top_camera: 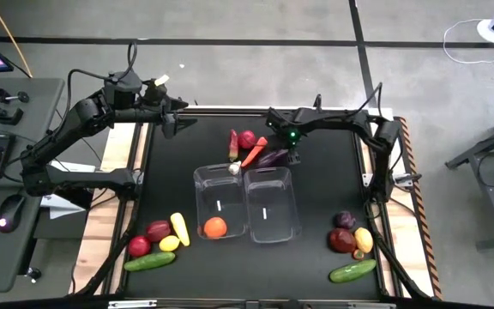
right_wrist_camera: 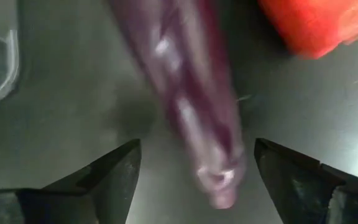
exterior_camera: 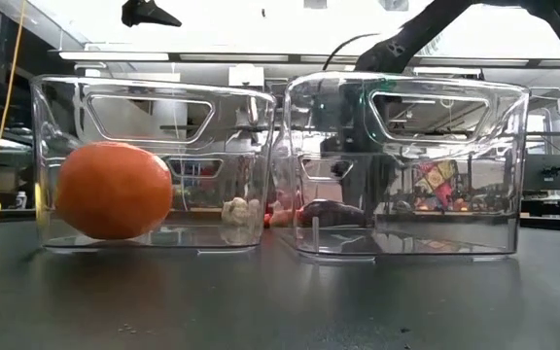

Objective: Sort produce into baskets
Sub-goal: Put the eggplant into the right transparent bin

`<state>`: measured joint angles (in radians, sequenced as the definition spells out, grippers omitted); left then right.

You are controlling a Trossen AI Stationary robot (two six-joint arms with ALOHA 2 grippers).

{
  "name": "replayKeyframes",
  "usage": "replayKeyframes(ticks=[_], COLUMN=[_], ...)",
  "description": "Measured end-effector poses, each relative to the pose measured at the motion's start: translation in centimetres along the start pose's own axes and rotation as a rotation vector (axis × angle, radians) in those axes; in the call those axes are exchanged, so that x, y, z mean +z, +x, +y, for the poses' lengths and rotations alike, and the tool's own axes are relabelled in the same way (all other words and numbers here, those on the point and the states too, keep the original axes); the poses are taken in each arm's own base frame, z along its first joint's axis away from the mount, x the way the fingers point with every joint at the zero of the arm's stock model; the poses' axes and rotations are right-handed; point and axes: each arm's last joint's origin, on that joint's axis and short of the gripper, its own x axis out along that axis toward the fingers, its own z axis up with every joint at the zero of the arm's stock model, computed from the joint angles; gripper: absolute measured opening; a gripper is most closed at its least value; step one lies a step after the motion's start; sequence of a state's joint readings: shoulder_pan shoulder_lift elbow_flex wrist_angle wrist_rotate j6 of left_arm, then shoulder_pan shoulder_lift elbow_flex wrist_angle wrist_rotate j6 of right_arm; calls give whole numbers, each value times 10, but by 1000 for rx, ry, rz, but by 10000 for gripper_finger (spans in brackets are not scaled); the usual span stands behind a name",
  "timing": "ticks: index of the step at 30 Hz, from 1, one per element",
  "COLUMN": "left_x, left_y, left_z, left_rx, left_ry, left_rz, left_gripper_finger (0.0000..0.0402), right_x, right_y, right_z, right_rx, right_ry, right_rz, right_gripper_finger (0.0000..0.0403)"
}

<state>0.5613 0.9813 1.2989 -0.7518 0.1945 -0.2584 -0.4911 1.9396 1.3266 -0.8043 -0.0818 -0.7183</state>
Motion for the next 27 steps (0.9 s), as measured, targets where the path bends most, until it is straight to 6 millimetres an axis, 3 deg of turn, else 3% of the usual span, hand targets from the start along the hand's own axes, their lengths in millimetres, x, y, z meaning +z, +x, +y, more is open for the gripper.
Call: replayKeyframes(ticks=[8,15,18,27], left_x=[0,2,5,7], left_y=[0,0,0,0], left_z=[0,0,-1,-1], left_rx=[0,-3,-11,-14], left_ry=[0,10,41,72], left_rz=[0,-17,-52,-67], left_gripper_finger=[397,397,397,397], right_x=[-2,-5,-9,-27], right_y=[7,-1,-18,-103], right_z=[0,1,-1,1], right_rx=[16,-34,-59,-165], right_ry=[6,56,88,332], right_rz=[35,77,49,-213], right_gripper_finger=[224,86,34,44])
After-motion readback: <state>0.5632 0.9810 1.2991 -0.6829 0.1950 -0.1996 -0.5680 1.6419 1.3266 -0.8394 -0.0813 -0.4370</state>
